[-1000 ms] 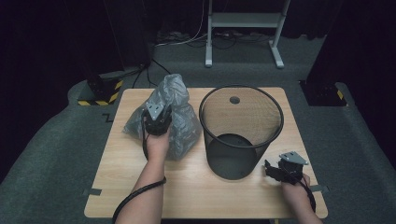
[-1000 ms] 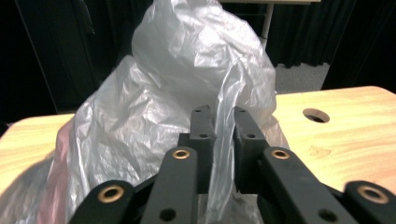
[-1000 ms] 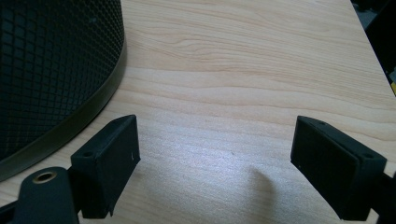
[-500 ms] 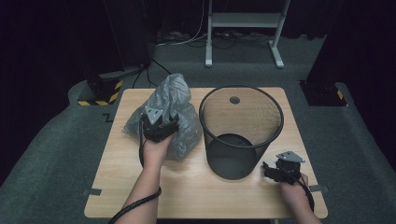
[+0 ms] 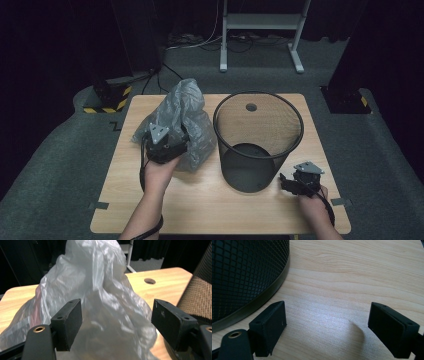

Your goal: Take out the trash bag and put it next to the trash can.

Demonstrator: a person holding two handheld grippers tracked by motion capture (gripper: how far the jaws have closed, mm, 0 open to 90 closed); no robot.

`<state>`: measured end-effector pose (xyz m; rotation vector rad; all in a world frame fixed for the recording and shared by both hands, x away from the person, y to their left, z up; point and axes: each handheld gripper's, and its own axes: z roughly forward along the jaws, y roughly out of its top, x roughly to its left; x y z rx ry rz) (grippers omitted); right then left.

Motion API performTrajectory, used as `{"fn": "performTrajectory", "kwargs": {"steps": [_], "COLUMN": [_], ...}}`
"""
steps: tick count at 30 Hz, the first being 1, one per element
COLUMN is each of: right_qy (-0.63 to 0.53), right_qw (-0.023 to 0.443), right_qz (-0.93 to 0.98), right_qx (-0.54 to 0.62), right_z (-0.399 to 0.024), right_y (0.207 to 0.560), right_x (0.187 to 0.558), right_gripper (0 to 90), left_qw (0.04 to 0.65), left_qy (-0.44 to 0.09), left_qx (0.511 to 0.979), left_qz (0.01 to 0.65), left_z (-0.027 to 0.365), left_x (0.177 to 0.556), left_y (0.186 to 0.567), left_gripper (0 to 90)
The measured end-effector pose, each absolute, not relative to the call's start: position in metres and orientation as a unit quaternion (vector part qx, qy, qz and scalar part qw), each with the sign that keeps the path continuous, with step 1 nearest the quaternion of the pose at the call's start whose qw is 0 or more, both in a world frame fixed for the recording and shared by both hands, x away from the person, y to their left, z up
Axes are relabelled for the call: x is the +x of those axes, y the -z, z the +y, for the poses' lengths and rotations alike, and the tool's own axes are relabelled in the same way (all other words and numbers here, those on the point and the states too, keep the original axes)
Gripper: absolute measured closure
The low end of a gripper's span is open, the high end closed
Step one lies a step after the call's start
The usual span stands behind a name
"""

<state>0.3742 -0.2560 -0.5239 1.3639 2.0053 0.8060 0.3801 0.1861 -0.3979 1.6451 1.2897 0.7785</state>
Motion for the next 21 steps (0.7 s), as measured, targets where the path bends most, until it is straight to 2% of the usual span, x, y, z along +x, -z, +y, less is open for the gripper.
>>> {"fn": "performTrajectory", "kwargs": {"steps": [9,21], "right_qy": [-0.302,-0.300], "right_qw": [0.288,0.295], "right_qz": [0.751,0.751], "right_qx": [0.512,0.509], "right_z": [-0.256,-0.254], "right_y": [0.524,0.524], "right_x": [0.375,0.374], "right_gripper": [14.2,14.1], "left_qw": [0.442,0.380], "left_qy": [-0.257,-0.241], "left_qx": [0.683,0.729], "left_qz": [0.521,0.516], "left_z": [0.206,0.218], "left_x": [0.352,0.320], "left_y": [0.431,0.487], "left_gripper": [22.4,19.3]}}
